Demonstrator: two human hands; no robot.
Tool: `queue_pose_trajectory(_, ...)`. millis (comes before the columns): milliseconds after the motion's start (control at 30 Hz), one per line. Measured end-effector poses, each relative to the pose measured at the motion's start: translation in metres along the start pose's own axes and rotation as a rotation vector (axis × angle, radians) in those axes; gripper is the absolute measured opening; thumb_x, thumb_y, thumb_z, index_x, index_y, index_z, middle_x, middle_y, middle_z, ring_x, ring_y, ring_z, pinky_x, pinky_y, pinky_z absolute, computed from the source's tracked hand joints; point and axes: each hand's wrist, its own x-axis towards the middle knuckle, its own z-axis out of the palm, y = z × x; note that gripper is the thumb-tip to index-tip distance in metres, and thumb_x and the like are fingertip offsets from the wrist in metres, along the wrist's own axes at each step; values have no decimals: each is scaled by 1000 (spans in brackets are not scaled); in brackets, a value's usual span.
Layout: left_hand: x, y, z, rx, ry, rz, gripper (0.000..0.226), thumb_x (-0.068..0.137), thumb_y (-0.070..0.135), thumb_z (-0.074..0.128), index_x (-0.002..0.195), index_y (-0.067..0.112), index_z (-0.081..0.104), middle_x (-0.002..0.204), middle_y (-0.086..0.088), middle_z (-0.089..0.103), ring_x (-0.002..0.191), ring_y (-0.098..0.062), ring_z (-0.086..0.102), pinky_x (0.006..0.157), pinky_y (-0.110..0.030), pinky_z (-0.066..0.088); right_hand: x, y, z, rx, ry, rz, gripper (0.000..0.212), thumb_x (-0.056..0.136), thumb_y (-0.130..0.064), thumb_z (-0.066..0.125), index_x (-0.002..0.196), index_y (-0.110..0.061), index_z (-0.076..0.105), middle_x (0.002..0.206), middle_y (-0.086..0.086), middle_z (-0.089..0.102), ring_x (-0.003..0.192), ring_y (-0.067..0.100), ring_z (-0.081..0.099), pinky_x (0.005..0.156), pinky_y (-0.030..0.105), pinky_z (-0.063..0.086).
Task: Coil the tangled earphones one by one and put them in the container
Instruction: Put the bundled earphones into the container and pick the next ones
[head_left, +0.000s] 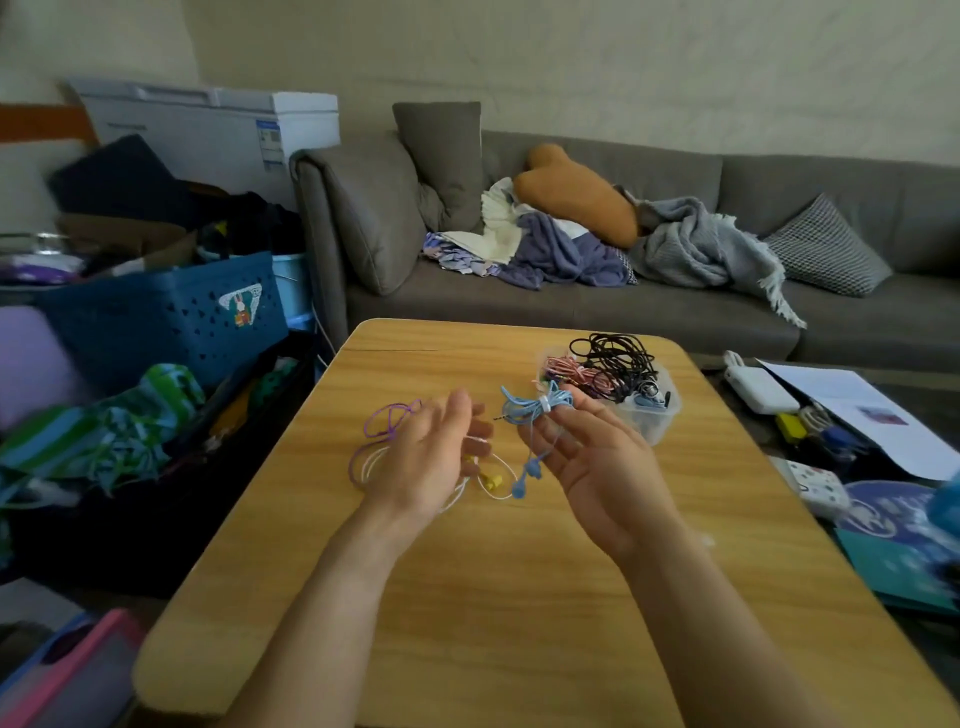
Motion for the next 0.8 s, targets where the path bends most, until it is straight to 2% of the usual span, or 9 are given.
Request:
queue_pose_trajectory(100, -12, -6, 21, -274, -266, -314, 57, 97, 53, 33, 109, 5, 61, 93, -19, 64, 86, -34, 62, 71, -39, 49, -11, 3, -7, 8, 11, 42, 22, 93, 4, 54, 114, -2, 58, 91, 15, 70, 82, 27, 69, 73, 32, 61)
queue_pose_trajectory(200, -21, -9, 30, -313, -467, -425, 50, 98, 46, 40, 110, 1, 59, 89, -23, 61, 73, -34, 63, 62, -36, 51, -20, 3, -20, -80, 74, 79, 19, 94, 3, 54, 110, -6, 59, 87, 15, 69, 74, 22, 68, 60, 27, 55)
queue_pose_trajectory(333, -23, -15, 35, -140, -384, -382, 10, 94, 8, 56, 96, 1, 64, 76, -11, 67, 56, -17, 61, 46, -22, 46, -30, 1, -34, -292, 146, 66, 17, 90, 10, 53, 98, -3, 60, 75, 11, 69, 63, 19, 66, 61, 26, 55)
queue_pose_trajectory(433, -22, -19, 37, 29, -260, -338, 19, 91, -1, 58, 110, -1, 60, 71, -10, 67, 50, -15, 58, 41, -21, 40, -35, 0, -44, -517, 166, 83, 24, 88, 4, 63, 110, -4, 58, 83, 10, 69, 71, 21, 67, 67, 32, 58)
queue_pose_trajectory(533, -20, -18, 33, 32, -131, -350, 37, 89, -3, 57, 121, 16, 51, 67, -13, 64, 43, -18, 51, 36, -21, 29, -40, -2, -53, -1045, 169, 51, 27, 87, -19, 71, 111, -22, 60, 83, 0, 68, 72, 18, 69, 71, 36, 58)
queue_pose_trajectory(600, -23, -13, 27, 28, -144, -343, 37, 91, 1, 56, 119, 25, 52, 68, -14, 61, 42, -19, 46, 37, -18, 23, -44, -4, -53, -1326, 82, 47, 24, 88, -33, 70, 110, -29, 60, 83, -6, 65, 75, 13, 66, 71, 33, 56)
queue_pose_trajectory(667, -28, -8, 21, 74, -208, -308, 27, 93, 5, 56, 113, 22, 60, 68, -12, 59, 43, -18, 45, 36, -17, 22, -48, 1, -52, -1508, 17, -3, 33, 88, -41, 68, 118, -32, 57, 101, -7, 60, 87, 10, 62, 77, 28, 52)
queue_pose_trajectory(733, -33, -5, 19, 94, -229, -293, 17, 94, 6, 54, 101, 13, 68, 66, -9, 59, 42, -16, 46, 35, -17, 24, -52, 3, -46, -1540, 5, -184, 36, 88, -38, 69, 122, -33, 58, 113, -10, 54, 98, 6, 57, 81, 20, 47)
queue_pose_trajectory(800, -36, -6, 23, 72, -200, -294, 17, 95, 8, 54, 89, 10, 70, 64, -7, 60, 42, -15, 48, 36, -18, 28, -56, 2, -39, -1356, -22, -363, 29, 86, -27, 70, 114, -32, 66, 104, -14, 61, 93, 2, 59, 75, 16, 48)
